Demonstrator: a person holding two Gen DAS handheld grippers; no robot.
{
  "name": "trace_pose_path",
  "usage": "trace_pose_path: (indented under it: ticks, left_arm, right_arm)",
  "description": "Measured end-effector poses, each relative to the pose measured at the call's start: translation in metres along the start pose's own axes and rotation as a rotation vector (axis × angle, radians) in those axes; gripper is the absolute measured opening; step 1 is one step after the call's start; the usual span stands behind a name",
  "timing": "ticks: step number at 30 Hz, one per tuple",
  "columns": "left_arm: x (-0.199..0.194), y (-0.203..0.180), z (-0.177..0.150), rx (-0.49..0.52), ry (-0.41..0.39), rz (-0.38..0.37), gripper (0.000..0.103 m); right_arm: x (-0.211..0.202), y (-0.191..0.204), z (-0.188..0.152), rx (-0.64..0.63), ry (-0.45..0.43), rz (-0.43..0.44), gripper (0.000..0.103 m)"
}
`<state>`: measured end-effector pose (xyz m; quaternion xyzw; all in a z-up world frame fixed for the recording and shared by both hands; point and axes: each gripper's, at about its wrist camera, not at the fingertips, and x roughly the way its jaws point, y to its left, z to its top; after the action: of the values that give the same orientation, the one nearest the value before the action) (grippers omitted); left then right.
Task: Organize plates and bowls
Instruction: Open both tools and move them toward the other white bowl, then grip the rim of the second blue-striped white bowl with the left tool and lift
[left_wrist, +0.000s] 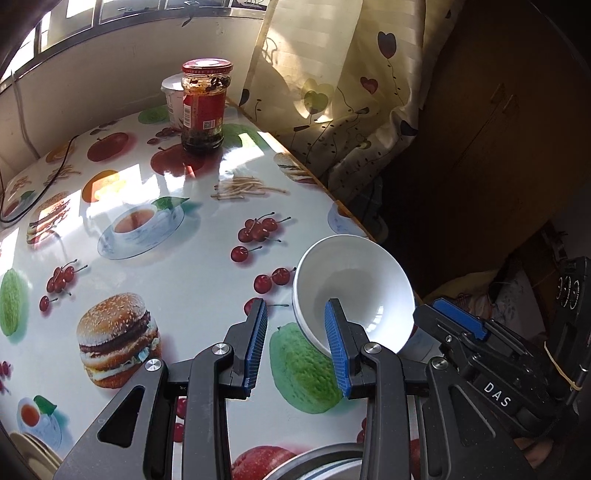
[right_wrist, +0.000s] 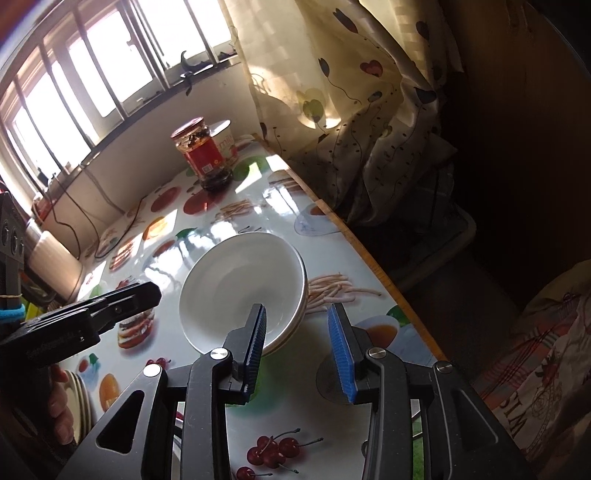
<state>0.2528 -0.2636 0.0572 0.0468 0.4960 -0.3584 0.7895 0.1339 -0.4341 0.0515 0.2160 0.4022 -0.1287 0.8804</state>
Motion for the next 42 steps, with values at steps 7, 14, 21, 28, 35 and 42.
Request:
trace_pose_path:
  ticks: [7,14,21,28,35,42]
  left_arm:
    - [0.020,0.002,0.005,-0.003,0.046,0.000,0.034]
    - [0.030,0.003,0.005,-0.008,0.061,-0.002,0.034]
    - [0.035,0.005,0.003,-0.007,0.077,0.020,0.034]
    - [0.039,0.004,0.002,-0.001,0.087,0.031,0.031]
    - [0.039,-0.001,0.002,0.017,0.083,0.027,0.020]
    - [0.041,-0.006,0.002,0.039,0.078,0.036,0.012]
  right_arm:
    - [0.017,-0.004,0.005,0.004,0.028,0.008,0.035]
    - [0.025,-0.003,0.009,-0.003,0.044,0.015,0.035]
    - [0.030,0.000,0.010,-0.016,0.053,0.003,0.034]
    - [0.034,0.001,0.010,-0.019,0.064,0.005,0.022]
    - [0.035,0.003,0.010,-0.021,0.066,0.006,0.016]
    - [0.035,0.003,0.010,-0.023,0.067,0.005,0.016]
